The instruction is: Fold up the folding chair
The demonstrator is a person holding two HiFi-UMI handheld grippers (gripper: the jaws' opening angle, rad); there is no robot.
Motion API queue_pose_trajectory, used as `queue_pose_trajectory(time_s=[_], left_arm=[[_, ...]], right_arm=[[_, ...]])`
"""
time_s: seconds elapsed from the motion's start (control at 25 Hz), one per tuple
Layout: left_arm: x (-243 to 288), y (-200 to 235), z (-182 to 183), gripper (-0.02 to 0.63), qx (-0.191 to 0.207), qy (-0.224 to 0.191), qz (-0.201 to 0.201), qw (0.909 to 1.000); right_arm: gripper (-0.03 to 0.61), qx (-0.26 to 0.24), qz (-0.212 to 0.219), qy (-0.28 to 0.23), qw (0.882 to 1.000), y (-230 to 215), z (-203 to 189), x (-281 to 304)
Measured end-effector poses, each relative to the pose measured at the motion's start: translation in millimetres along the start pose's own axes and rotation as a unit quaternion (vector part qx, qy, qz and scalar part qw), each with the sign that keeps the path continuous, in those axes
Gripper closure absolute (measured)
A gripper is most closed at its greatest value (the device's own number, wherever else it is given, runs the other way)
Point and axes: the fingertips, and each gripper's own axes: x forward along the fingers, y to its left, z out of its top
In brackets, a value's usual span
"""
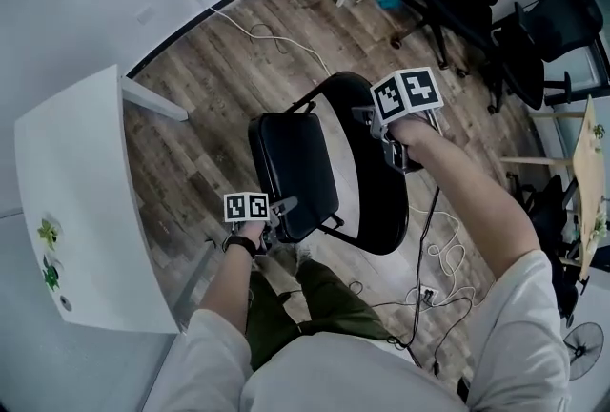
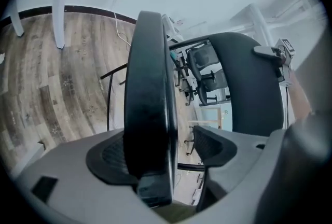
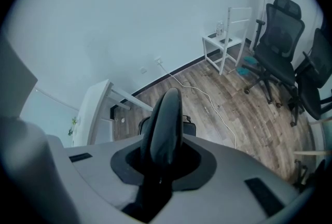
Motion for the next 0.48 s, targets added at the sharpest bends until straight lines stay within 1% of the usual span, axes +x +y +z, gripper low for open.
queue_pose_trajectory(time_s=[0.2,0.36,0.48], left_arm=[[15,-45,5,0.256,0.01,-0.006,-0.002,0.9999],[30,-83,4,0.256,0.013,-0.006,-0.018,0.9997],[41,-104,5,0.256,0.015,-0.004,-0.022,0.9996]], right_arm=[[0.492,-0.002,-0.01,0.0,1.0,-5,4,-13],[0.489,-0.001,-0.017,0.001,1.0,-6,3,-22],[0.486,0.0,-0.022,0.003,1.0,-6,4,-26]])
